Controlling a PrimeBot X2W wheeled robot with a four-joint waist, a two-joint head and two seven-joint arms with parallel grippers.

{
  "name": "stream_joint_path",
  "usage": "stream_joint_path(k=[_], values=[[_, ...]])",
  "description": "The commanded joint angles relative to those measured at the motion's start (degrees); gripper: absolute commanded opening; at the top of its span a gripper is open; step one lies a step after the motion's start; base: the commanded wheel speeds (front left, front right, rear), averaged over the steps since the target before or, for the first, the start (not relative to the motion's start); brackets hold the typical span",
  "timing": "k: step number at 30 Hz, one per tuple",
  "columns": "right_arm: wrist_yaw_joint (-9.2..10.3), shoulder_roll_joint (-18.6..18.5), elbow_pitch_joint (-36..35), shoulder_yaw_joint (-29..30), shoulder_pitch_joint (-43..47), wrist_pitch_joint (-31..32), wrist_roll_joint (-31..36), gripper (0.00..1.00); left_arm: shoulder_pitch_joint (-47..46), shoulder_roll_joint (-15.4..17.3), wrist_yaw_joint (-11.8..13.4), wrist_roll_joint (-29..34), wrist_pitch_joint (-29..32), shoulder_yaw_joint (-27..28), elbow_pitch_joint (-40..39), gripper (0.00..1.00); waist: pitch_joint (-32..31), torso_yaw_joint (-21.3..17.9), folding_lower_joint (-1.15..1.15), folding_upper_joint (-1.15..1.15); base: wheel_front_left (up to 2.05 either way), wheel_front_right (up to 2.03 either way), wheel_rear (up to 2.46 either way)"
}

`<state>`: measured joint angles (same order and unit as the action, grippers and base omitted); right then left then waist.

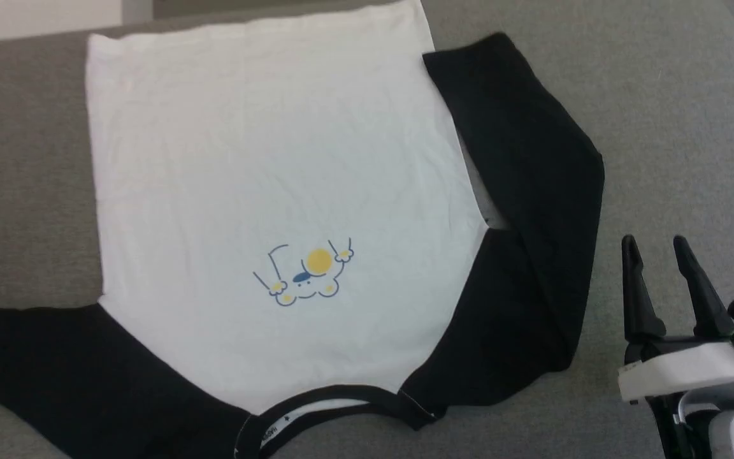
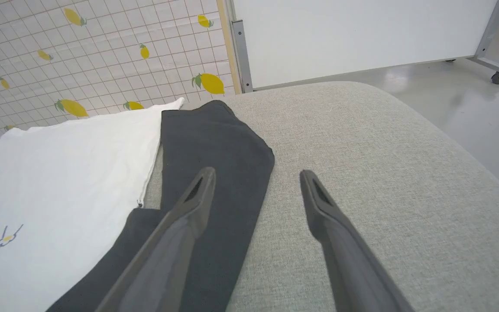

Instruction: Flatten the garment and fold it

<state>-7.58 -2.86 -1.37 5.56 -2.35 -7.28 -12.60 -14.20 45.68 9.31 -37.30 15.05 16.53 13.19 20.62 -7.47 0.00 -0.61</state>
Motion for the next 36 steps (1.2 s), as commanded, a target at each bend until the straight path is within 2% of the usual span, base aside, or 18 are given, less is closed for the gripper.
stream_joint_path(k=[1, 6, 10, 16, 21, 25, 27, 31, 36], values=[[0.09, 0.0, -0.4, 0.2, 1.0, 0.1, -0.2, 1.0, 2.4, -0.2, 0.3, -0.8, -0.1, 1.2, -1.1, 0.0, -6.8, 4.3, 0.0, 0.61, 0.0, 0.0, 0.0], [0.09, 0.0, -1.4, 1.5, 3.7, 0.8, -0.2, 1.0, 9.0, -2.2, 0.5, -3.6, 0.3, 5.5, -8.1, 0.0, -10.1, 6.4, 0.0, 0.61, 0.0, 0.0, 0.0], [0.09, 0.0, -2.1, 1.4, 4.8, 1.4, -0.7, 1.0, 12.6, -4.8, 0.7, -6.1, 1.6, 6.9, -17.2, 0.0, -11.5, 7.3, 0.0, 0.61, 0.0, 0.0, 0.0], [0.09, 0.0, -2.7, 1.0, 5.2, 2.0, -1.1, 1.0, 13.3, -8.0, 1.4, -8.0, 4.3, 2.7, -32.3, 0.0, -12.2, 7.5, 0.0, 0.61, 0.0, 0.0, 0.0], [0.09, 0.0, -2.9, 0.5, 5.1, 2.6, -1.0, 1.0, 8.8, -10.4, 1.1, -7.3, 6.2, -7.5, -40.7, 0.0, -12.6, 6.8, 0.0, 0.61, 0.0, 0.0, 0.0], [0.09, 0.0, -3.2, 0.4, 5.2, 3.0, -0.8, 1.0, 3.0, -12.9, -0.1, -5.2, 8.0, -18.3, -43.0, 0.0, -12.7, 5.9, 0.0, 0.61, 0.0, 0.0, 0.0], [0.09, 0.0, -3.2, 0.3, 5.2, 3.2, -0.7, 1.0, -0.3, -15.2, -1.0, -4.4, 8.9, -24.0, -42.3, 0.0, -12.6, 5.4, 0.0, 0.61, 0.0, 0.0, 0.0], [0.09, 0.0, -3.3, -0.3, 5.2, 3.6, -0.7, 1.0, -5.1, -22.0, -1.5, -1.9, 9.3, -34.6, -38.4, 0.0, -12.4, 4.3, 0.0, 0.61, 0.0, 0.0, 0.0], [0.09, 0.0, -3.4, -0.9, 4.7, 4.0, -0.7, 1.0, -8.3, -30.5, -3.3, 0.2, 7.7, -44.8, -28.5, 0.0, -11.2, 2.6, 0.0, 0.61, 0.0, 0.0, 0.0]])
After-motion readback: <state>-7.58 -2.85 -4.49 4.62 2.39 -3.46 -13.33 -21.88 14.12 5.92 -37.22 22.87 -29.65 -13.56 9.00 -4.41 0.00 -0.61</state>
